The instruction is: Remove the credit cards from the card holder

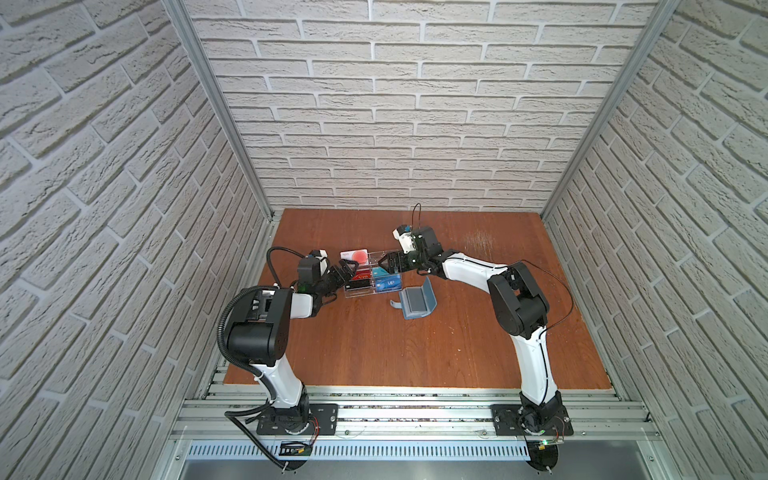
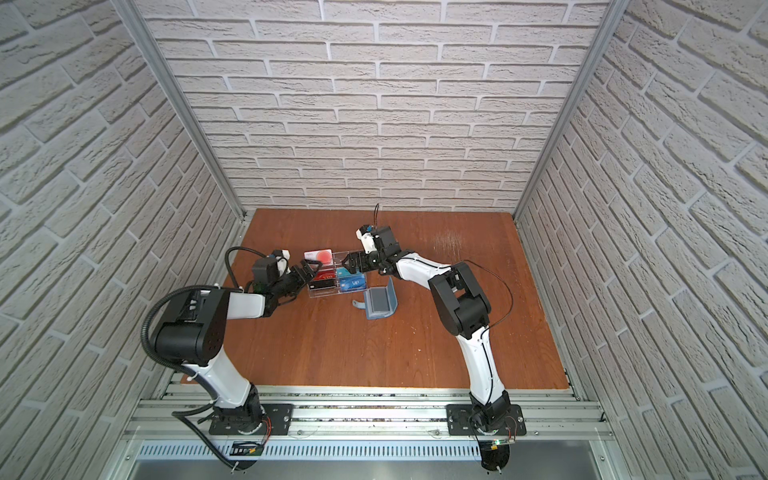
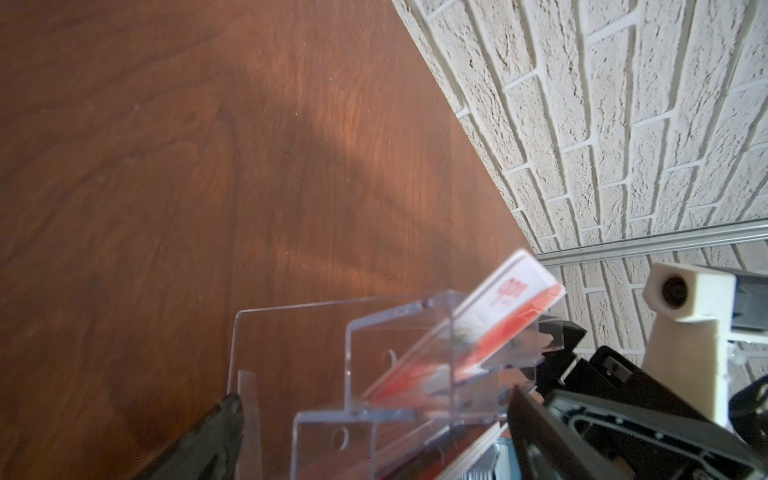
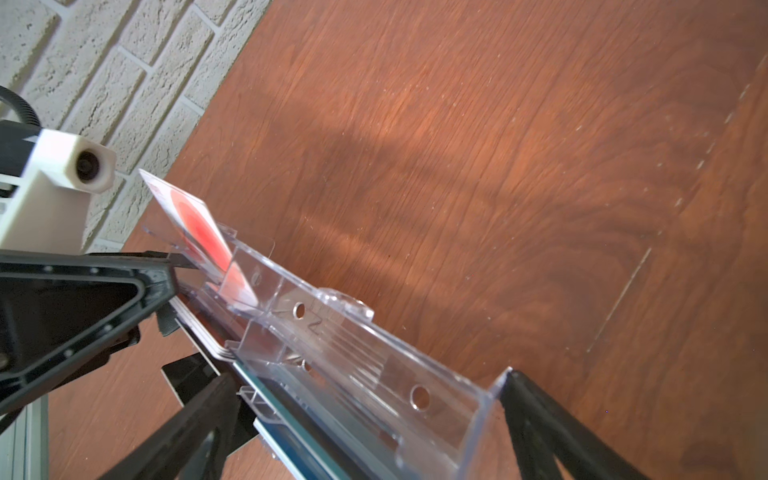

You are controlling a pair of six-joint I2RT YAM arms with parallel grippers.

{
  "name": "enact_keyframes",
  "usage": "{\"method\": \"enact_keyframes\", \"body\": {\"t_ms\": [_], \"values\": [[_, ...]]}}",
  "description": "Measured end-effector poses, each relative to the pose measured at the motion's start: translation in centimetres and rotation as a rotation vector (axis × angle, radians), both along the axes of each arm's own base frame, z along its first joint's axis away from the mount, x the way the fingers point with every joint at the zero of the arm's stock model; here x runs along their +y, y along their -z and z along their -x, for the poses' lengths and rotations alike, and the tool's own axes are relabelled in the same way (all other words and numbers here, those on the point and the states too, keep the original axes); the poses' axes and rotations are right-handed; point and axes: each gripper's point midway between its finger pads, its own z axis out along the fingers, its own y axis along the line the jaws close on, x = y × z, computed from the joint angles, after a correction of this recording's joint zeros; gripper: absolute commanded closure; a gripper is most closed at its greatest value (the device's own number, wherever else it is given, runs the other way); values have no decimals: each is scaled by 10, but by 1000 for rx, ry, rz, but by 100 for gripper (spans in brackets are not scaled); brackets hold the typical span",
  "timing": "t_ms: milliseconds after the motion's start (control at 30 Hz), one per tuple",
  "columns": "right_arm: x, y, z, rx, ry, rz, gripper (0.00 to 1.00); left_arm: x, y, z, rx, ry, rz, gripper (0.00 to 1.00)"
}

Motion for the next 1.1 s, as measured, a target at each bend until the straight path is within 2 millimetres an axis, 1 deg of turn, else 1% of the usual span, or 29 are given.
{"method": "enact_keyframes", "body": {"t_ms": [167, 367, 433, 567, 667, 733, 800, 833, 900, 967, 1100], "values": [[2, 12, 11, 22, 0, 9, 0, 1, -9, 7, -20, -5, -2, 2], [0, 14, 24, 39, -1, 11, 0, 2, -27, 12, -52, -4, -4, 2], [0, 10, 27, 38, -3, 12, 0, 2, -33, 14, -63, -2, -7, 2], [-1, -7, 32, 19, -10, 9, 0, 3, -44, 22, -73, 0, -23, 2], [-4, -28, 38, -26, -15, 18, 0, 9, -52, 29, -70, -25, -52, 2], [-7, -41, 44, -67, -14, 49, 0, 14, -59, 37, -78, -42, -67, 2], [-7, -49, 51, -110, -16, 90, 0, 17, -61, 48, -78, -59, -76, 2], [-4, -54, 57, -137, -21, 114, 0, 19, -60, 55, -74, -65, -78, 2], [1, -57, 69, -188, -33, 174, 0, 21, -57, 67, -59, -73, -75, 2], [10, -53, 83, -232, -50, 241, 0, 22, -52, 80, -43, -80, -66, 2], [23, -34, 110, -278, -89, 373, 0, 23, -46, 106, -24, -95, -26, 2]]}}
